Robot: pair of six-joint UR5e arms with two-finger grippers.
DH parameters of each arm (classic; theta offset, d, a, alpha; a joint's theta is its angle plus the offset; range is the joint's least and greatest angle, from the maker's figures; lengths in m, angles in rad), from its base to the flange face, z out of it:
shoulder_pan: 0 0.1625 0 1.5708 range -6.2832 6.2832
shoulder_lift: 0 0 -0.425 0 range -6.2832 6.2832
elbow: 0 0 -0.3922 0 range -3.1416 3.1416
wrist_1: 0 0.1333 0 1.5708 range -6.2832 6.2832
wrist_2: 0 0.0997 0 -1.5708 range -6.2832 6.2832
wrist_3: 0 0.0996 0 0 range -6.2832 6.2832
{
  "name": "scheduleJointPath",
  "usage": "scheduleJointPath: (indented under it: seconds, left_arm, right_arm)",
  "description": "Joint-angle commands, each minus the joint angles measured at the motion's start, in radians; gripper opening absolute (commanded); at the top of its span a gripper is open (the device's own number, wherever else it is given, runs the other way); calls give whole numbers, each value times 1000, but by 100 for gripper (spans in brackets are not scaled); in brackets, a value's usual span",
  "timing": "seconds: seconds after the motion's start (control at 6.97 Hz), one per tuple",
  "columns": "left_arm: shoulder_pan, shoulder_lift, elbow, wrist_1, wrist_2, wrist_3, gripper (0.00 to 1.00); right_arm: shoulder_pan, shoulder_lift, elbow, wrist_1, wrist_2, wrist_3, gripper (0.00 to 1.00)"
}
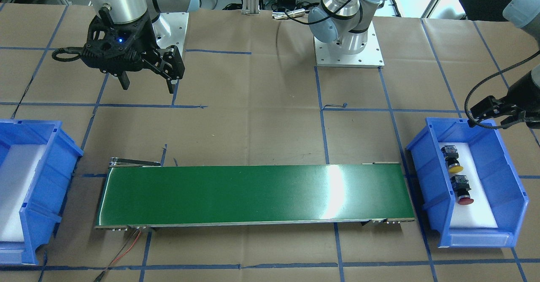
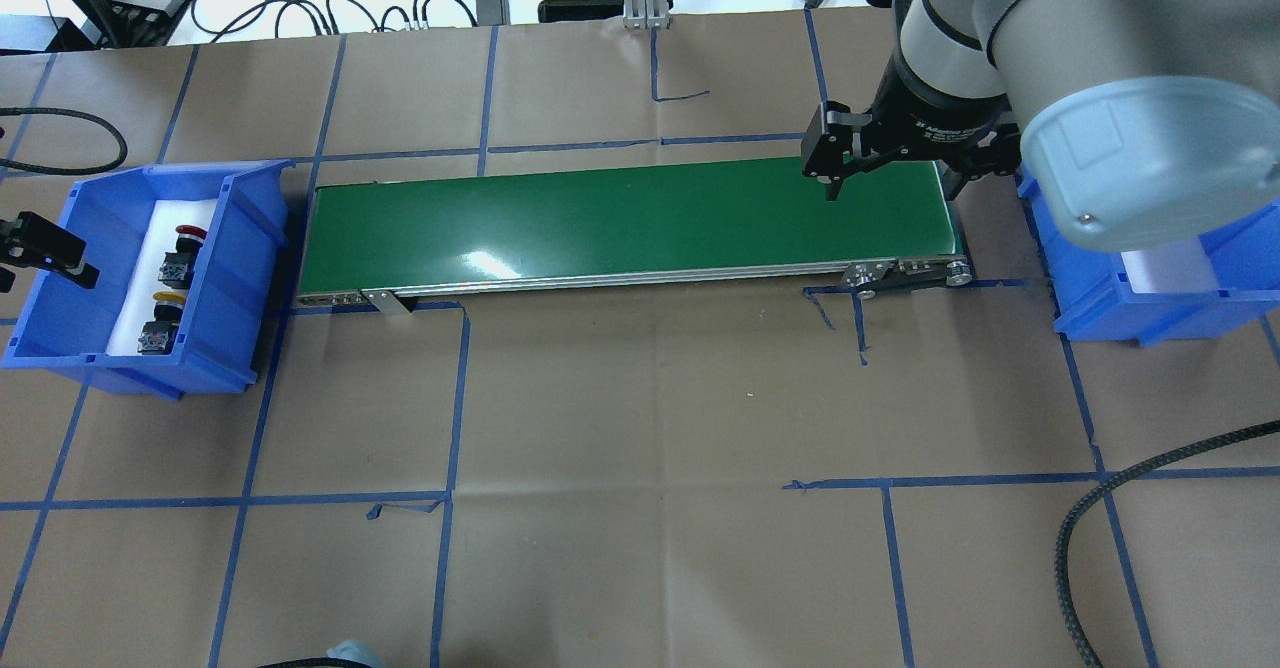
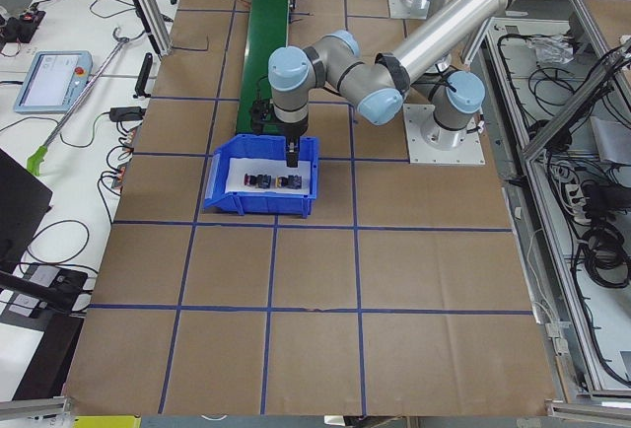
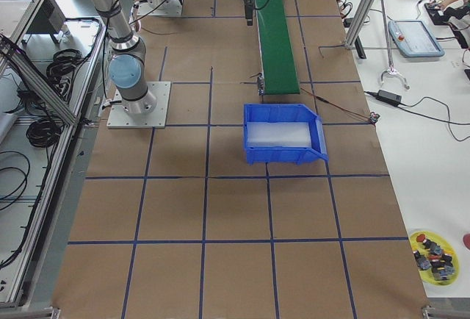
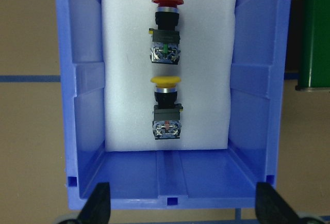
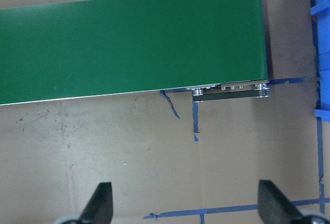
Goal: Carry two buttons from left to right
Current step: 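Lower the left gripper into the bin and grasp the yellow-capped button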
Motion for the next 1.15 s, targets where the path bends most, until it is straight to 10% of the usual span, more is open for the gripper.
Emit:
scheduleJointPath:
  seconds: [0.0, 1.0]
  left_arm:
    - [2, -22, -142, 210, -2, 8, 99]
    - [-1, -166, -199, 416, -28, 13, 99]
  right_arm:
    - [0, 1, 2, -1, -4, -6, 100]
    - [-3, 1, 0, -1, 4, -8, 100]
